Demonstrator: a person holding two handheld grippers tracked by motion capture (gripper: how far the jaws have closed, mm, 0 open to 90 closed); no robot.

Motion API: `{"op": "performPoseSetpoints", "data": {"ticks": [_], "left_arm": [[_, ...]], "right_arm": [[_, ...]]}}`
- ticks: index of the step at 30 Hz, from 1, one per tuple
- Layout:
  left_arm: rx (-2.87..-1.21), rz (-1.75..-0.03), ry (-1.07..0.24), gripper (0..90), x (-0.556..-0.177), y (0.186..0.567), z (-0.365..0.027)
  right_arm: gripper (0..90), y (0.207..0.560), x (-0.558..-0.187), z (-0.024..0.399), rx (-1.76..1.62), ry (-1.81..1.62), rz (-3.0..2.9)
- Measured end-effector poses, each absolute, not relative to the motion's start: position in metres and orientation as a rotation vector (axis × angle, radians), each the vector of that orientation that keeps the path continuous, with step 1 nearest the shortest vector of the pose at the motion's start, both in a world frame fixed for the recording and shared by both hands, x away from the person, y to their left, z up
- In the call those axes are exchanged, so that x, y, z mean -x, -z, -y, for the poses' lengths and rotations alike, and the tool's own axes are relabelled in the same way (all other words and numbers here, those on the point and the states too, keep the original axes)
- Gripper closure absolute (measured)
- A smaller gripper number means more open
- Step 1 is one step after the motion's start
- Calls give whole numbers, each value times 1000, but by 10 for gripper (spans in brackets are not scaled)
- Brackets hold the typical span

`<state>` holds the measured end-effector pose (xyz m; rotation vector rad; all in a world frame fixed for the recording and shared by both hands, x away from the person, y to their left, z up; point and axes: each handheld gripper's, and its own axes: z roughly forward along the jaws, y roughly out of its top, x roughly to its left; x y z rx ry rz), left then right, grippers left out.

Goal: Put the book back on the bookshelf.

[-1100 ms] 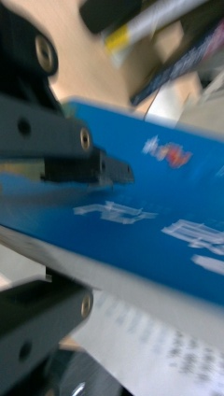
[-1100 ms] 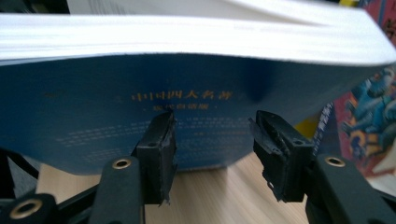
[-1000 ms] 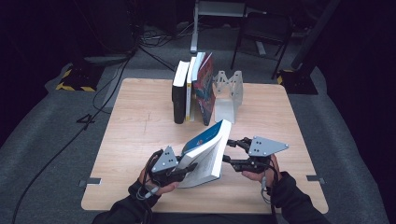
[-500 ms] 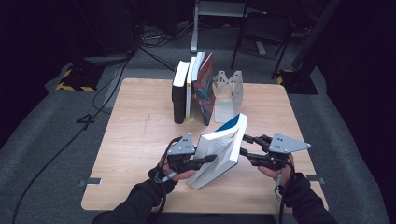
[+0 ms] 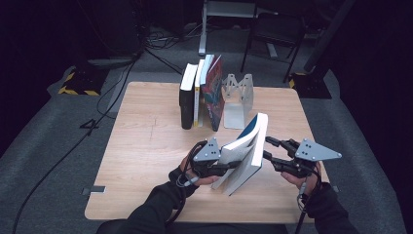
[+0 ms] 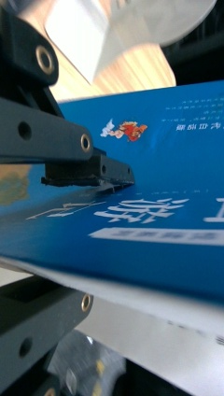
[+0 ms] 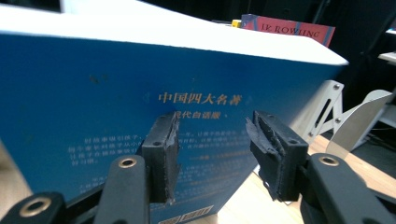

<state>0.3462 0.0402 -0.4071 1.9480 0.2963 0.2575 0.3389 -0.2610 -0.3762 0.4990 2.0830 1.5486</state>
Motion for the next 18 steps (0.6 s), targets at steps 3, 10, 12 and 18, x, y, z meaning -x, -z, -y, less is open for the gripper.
{"op": "performPoseSetpoints", "data": {"ticks": [3,10,12,18], "left_arm": [[-1990,-293,-313,598,-336,407,-49],[-2067,-292,-328,543,-315,418,-58],[-2098,-286,-343,505,-308,423,-58],[-2156,-342,-306,300,-294,444,-42]], "right_arm": [[488,378,-334,254,-483,-1513,-2124],[478,388,-324,243,-412,-1487,-2196],[478,391,-323,240,-401,-1474,-2212],[475,401,-321,230,-384,-1428,-2289]]}}
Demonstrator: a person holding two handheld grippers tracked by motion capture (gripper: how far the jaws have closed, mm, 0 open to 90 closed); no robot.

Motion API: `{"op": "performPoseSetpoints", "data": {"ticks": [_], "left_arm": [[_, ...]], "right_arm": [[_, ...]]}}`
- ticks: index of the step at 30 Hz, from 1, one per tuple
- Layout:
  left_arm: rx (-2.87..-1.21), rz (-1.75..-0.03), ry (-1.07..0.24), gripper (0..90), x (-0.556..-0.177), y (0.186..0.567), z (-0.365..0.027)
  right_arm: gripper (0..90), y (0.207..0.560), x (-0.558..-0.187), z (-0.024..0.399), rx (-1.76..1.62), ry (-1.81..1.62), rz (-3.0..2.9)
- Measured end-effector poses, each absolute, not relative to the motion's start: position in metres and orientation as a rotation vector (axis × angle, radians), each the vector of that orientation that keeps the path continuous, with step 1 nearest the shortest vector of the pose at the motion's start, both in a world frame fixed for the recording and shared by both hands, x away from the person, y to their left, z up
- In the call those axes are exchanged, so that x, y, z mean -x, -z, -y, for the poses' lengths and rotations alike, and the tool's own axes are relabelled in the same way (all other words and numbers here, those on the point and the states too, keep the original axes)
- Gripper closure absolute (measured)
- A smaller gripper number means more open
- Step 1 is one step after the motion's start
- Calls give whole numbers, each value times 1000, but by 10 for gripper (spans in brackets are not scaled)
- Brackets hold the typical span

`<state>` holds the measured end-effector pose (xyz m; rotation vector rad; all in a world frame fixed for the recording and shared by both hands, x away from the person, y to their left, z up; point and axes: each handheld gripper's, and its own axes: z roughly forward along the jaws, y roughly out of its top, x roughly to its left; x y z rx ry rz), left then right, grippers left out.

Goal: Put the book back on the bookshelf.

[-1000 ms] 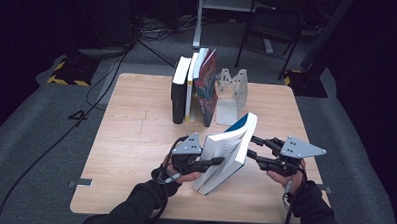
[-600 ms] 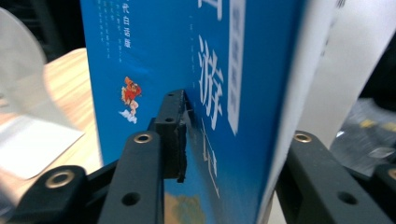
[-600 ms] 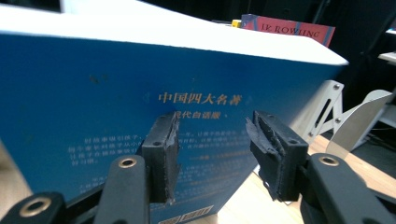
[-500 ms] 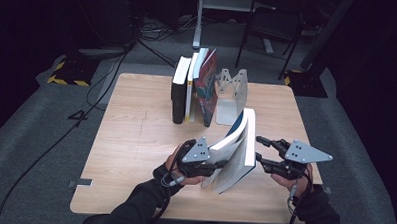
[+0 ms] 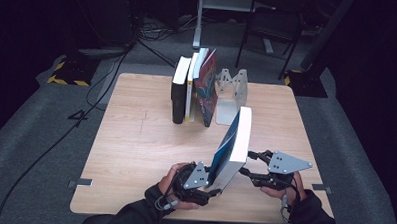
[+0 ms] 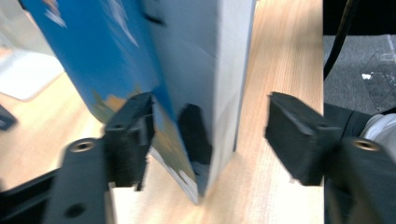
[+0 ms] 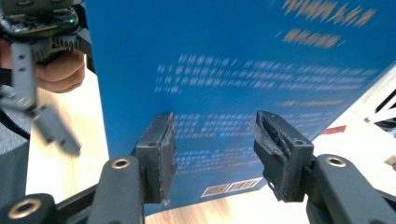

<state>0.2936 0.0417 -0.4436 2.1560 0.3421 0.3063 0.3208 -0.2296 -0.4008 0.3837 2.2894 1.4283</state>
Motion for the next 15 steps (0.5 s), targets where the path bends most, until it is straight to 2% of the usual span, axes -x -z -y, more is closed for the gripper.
{"op": "performPoseSetpoints", "data": {"ticks": [5,9,15], "left_arm": [[-2135,-441,-325,249,-293,455,-27],[-2106,-521,-421,168,-290,466,-14],[-2010,-637,-506,205,-292,472,-5]], "right_arm": [[454,409,-322,220,-376,-1381,-2308],[406,415,-326,215,-405,-1385,-2294],[352,420,-333,214,-457,-1398,-2270]]}}
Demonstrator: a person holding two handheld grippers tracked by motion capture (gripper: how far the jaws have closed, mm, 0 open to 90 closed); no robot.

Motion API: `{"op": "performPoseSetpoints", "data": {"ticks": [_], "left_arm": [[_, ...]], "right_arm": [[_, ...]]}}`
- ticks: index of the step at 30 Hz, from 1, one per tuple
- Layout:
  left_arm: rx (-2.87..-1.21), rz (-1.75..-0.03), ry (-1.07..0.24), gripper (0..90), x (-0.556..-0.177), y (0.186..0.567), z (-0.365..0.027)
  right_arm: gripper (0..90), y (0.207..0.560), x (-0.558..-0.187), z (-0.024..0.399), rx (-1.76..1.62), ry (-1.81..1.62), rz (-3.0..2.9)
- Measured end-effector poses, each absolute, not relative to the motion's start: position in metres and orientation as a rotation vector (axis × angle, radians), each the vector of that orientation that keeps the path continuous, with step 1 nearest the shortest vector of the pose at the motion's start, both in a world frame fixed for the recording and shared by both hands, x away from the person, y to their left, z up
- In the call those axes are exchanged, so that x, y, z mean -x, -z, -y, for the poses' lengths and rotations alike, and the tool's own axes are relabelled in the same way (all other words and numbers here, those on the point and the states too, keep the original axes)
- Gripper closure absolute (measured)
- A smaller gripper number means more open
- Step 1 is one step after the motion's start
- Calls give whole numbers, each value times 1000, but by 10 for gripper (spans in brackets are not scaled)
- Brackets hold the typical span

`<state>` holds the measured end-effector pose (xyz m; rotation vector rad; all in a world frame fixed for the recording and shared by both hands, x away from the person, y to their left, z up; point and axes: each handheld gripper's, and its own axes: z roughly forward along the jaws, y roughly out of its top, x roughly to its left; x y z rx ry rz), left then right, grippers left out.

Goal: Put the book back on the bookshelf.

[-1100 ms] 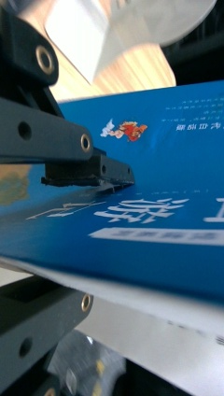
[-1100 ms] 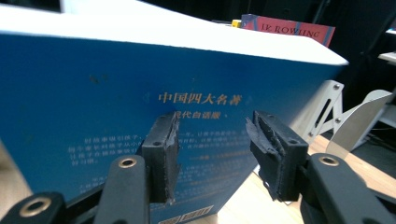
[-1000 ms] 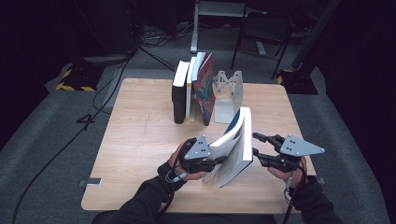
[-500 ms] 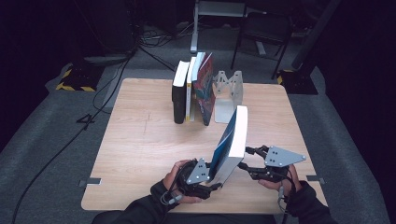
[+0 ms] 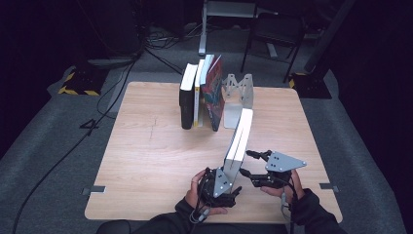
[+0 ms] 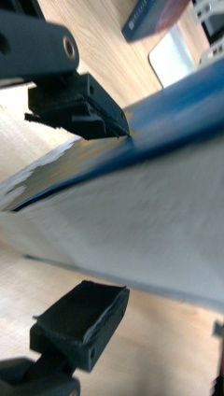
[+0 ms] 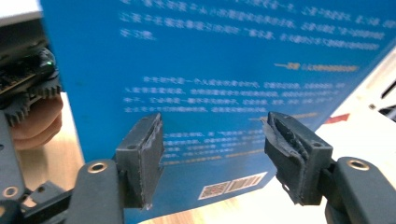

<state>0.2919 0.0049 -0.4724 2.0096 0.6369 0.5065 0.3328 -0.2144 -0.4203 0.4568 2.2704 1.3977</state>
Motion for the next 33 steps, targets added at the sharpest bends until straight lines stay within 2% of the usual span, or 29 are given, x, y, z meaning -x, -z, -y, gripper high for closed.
{"op": "performPoseSetpoints", "data": {"ticks": [5,12,15,19,27,33], "left_arm": [[-1955,-694,-536,306,-297,474,-8],[-1976,-668,-512,348,-300,472,-13],[-1991,-663,-490,420,-301,471,-18],[-2007,-666,-455,579,-310,467,-37],[-2119,-448,-287,592,-330,461,-72],[-2138,-416,-298,583,-332,460,-86]], "right_arm": [[346,422,-334,210,-493,-1398,-2256],[359,421,-335,208,-508,-1380,-2250],[360,420,-337,215,-515,-1357,-2241],[359,418,-344,236,-570,-1359,-2208],[328,416,-352,255,-594,-1431,-2251],[310,423,-356,242,-546,-1406,-2323]]}}
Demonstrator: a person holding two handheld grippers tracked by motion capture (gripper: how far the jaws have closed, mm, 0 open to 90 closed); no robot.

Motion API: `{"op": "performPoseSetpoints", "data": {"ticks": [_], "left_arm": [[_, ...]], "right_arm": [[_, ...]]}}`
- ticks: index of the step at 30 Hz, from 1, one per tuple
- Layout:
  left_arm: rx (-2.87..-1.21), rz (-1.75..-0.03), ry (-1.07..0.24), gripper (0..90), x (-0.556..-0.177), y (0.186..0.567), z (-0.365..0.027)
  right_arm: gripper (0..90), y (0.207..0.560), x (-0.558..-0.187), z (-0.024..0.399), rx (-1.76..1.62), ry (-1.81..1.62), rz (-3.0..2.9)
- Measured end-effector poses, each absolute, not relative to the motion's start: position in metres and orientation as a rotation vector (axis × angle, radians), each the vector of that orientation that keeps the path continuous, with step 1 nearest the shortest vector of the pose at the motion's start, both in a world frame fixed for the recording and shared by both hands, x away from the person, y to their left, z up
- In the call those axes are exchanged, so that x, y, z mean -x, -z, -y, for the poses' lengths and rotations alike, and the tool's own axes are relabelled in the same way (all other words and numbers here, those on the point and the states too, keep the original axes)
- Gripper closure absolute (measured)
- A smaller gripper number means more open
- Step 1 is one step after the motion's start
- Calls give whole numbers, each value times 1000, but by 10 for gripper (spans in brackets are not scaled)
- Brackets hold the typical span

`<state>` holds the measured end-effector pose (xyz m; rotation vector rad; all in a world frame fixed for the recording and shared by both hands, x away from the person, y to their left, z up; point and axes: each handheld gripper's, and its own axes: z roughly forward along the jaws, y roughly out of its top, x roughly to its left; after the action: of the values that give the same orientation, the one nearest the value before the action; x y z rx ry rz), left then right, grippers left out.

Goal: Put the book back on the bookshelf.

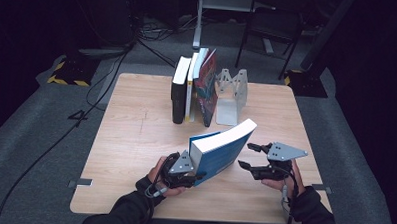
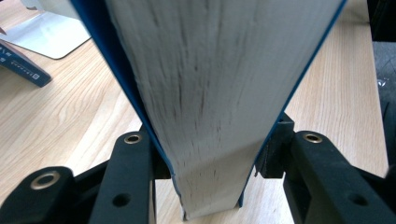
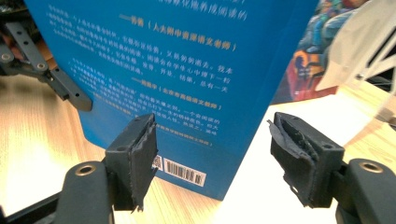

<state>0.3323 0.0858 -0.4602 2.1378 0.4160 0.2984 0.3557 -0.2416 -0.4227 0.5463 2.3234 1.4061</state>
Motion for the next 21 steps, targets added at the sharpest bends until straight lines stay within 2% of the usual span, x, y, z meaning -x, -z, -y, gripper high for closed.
{"op": "performPoseSetpoints", "data": {"ticks": [9,11,12,14,16,17,21], "left_arm": [[-2174,-363,-239,589,-337,458,-103],[-2183,-348,-226,589,-338,457,-108],[-2178,-351,-223,588,-338,457,-110],[-2180,-358,-234,584,-338,457,-113],[-2180,-374,-259,579,-336,458,-115],[-2180,-388,-273,509,-336,458,-115],[-2167,-465,-316,436,-334,462,-124]], "right_arm": [[303,433,-385,230,-501,-1493,-2367],[243,435,-395,222,-469,-1536,-2421],[246,436,-397,218,-446,-1534,-2438],[335,436,-397,214,-424,-1562,-2466],[345,436,-396,213,-406,-1556,-2470],[376,435,-393,211,-411,-1538,-2460],[450,434,-391,217,-399,-1531,-2462]]}}
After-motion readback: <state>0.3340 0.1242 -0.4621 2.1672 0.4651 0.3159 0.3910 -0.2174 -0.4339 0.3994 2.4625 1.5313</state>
